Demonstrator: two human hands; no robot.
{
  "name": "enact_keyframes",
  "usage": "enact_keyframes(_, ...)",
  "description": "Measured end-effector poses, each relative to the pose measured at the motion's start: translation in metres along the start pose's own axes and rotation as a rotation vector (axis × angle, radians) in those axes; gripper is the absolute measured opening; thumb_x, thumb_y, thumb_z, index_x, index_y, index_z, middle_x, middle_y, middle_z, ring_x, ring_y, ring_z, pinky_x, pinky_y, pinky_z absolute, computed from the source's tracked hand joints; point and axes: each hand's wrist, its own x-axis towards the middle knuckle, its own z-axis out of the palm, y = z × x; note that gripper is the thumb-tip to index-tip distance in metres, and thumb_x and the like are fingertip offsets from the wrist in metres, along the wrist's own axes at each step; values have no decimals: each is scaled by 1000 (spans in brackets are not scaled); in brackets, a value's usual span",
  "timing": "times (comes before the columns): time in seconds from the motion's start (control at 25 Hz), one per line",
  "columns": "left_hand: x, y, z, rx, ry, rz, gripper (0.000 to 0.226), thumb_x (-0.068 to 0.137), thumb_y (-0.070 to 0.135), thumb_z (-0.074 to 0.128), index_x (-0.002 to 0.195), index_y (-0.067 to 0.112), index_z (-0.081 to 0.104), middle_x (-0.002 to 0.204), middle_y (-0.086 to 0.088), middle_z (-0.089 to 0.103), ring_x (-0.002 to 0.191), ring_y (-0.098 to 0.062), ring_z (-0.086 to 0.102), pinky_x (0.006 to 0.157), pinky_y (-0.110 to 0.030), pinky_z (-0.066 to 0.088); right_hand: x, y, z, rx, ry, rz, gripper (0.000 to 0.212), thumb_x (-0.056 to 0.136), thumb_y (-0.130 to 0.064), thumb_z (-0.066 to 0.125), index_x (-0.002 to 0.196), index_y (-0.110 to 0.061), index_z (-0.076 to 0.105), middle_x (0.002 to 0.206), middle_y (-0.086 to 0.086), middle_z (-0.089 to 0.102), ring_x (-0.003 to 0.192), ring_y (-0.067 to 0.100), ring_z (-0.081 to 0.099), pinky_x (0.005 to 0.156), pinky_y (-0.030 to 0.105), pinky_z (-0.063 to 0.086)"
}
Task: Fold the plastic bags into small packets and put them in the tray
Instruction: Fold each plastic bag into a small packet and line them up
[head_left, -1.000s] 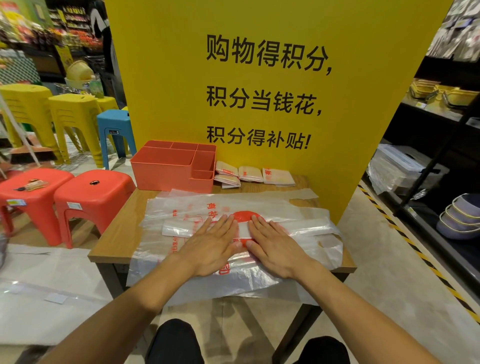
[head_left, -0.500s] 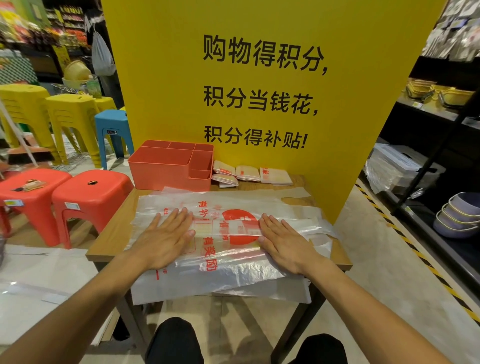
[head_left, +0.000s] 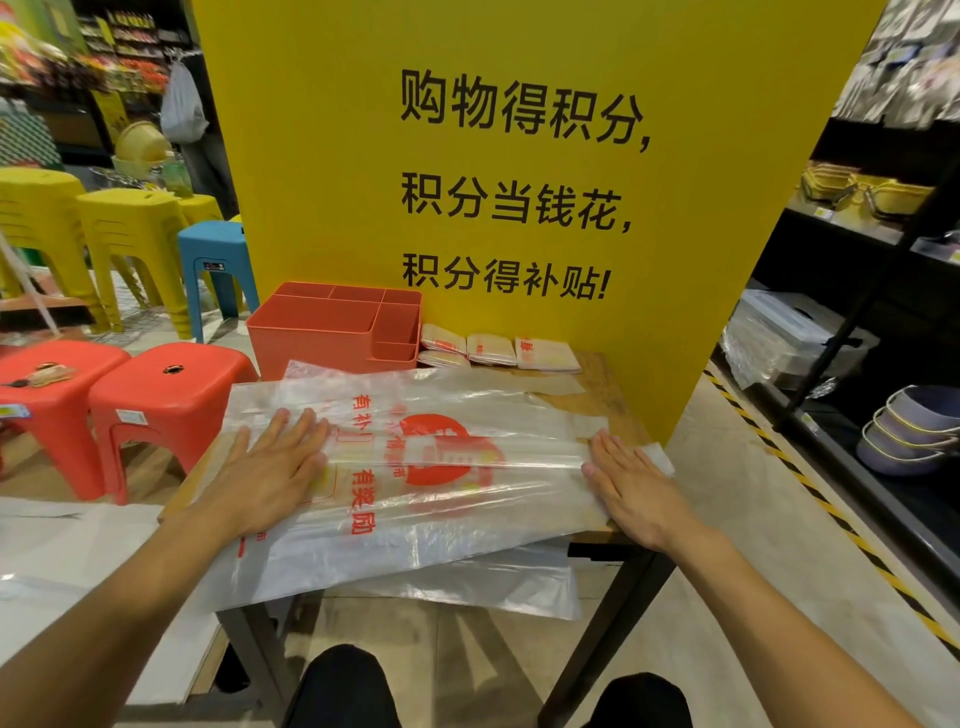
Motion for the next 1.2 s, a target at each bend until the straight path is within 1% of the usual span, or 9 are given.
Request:
enact_keyframes(0.24, 2, -4, 2, -12, 18, -13, 65, 108, 58, 23, 165, 34, 5, 171, 11, -9, 158, -13, -16, 127, -50, -9, -1, 0, 8, 45, 132, 132, 80, 103, -63, 0, 165, -15, 17, 172, 5, 12, 160, 19, 5, 130, 42, 0)
enact_keyframes(0.4, 2, -2, -4, -5, -7, -2, 71, 104, 66, 27, 165, 34, 9, 173, 9, -2, 159, -15, -7, 127, -52, -5, 1, 5, -2, 110, 195, 198, 67, 108, -54, 16, 152, -14, 45, 164, 11, 35, 154, 29, 27, 125, 52, 23)
enact_keyframes(0.52, 6, -6, -17, 249, 84, 87, 73, 100, 73, 20, 162, 35, 29, 170, 7, 23, 159, -21, 15, 125, -56, 4, -2, 17, -19, 41, 147, 185, 48, 108, -48, 40, 144, -21, 55, 153, 3, 49, 140, 28, 45, 112, 47, 41)
enact_keyframes(0.64, 2, 0, -32, 448, 188, 300, 73, 97, 68, 14, 152, 34, 48, 152, 9, 54, 139, -18, 50, 119, -42, 31, -1, 26, -35, 12, 87, 191, 46, 100, -56, 54, 139, -33, 58, 133, -2, 52, 125, 22, 50, 102, 43, 46)
enact_keyframes(0.84, 8, 70, -17, 479, 364, 518, 48, 89, 29, 71, 136, 28, 63, 128, 3, 71, 108, -21, 69, 88, -39, 57, 6, 34, -51, 101, -10, 148, 38, 83, -60, 75, 108, -36, 59, 109, -11, 51, 102, 12, 52, 81, 29, 45)
enact_keyframes(0.96, 20, 142, -1, 465, 389, 640, 35, 93, 35, 62, 126, 27, 67, 107, 4, 74, 92, -21, 71, 76, -36, 56, 2, 33, -55, 224, -44, 136, 40, 80, -52, 81, 107, -34, 57, 105, -12, 57, 94, 8, 56, 72, 26, 44)
enact_keyframes(1.04, 25, 184, 3, 522, 346, 695, 28, 83, 29, 75, 110, 25, 69, 89, 4, 70, 75, -20, 67, 61, -33, 48, -3, 32, -50, 317, -63, 145, 40, 83, -52, 79, 113, -36, 57, 111, -11, 60, 97, 7, 57, 82, 31, 51)
enact_keyframes(1.12, 26, 212, 1, 577, 306, 704, 34, 69, 13, 84, 97, 24, 68, 77, 4, 64, 63, -20, 62, 53, -31, 35, -13, 29, -48, 350, 9, 136, 45, 84, -66, 68, 119, -39, 59, 121, -13, 60, 105, 6, 57, 94, 38, 53)
enact_keyframes(1.2, 25, 227, -13, 566, 299, 654, 35, 74, 5, 77, 100, 24, 63, 82, 3, 65, 69, -21, 64, 59, -32, 35, -23, 23, -54, 289, 103, 56, 67, 77, -85, 55, 129, -42, 59, 127, -20, 56, 113, 5, 51, 98, 38, 47)
